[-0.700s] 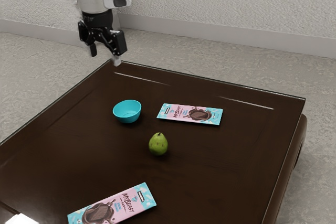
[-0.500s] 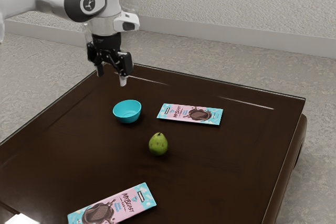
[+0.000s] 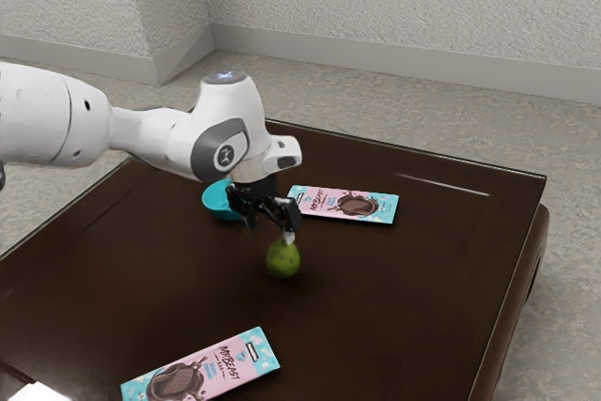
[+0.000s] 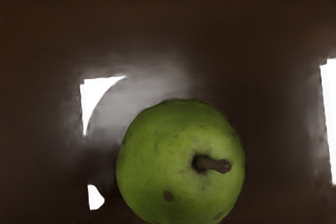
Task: Place the pear in the bowl.
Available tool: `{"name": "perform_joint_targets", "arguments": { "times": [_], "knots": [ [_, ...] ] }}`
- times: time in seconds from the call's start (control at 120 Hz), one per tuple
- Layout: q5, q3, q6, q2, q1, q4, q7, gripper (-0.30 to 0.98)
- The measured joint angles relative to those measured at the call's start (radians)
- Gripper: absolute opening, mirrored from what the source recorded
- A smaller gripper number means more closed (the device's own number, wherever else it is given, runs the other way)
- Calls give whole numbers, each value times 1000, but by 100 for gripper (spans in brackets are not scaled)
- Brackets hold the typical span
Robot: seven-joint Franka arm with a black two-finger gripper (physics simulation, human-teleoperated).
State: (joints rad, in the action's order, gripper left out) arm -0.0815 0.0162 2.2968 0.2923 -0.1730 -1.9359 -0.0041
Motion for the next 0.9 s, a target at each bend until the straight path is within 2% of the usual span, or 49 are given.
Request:
{"name": "perform_joint_targets", "arguments": {
  "times": [0.142,0.3,0.425,0.683,0.9],
  "knots": [
    [-15,-14,46,27,-1,-14,22,69],
    [-77,-12,147,14,-1,-105,47,69],
    [-100,-7,217,42,-1,-114,76,69],
    [-114,0,285,110,0,-86,117,69],
    [-115,2,292,117,-2,-91,138,69]
  ]
}}
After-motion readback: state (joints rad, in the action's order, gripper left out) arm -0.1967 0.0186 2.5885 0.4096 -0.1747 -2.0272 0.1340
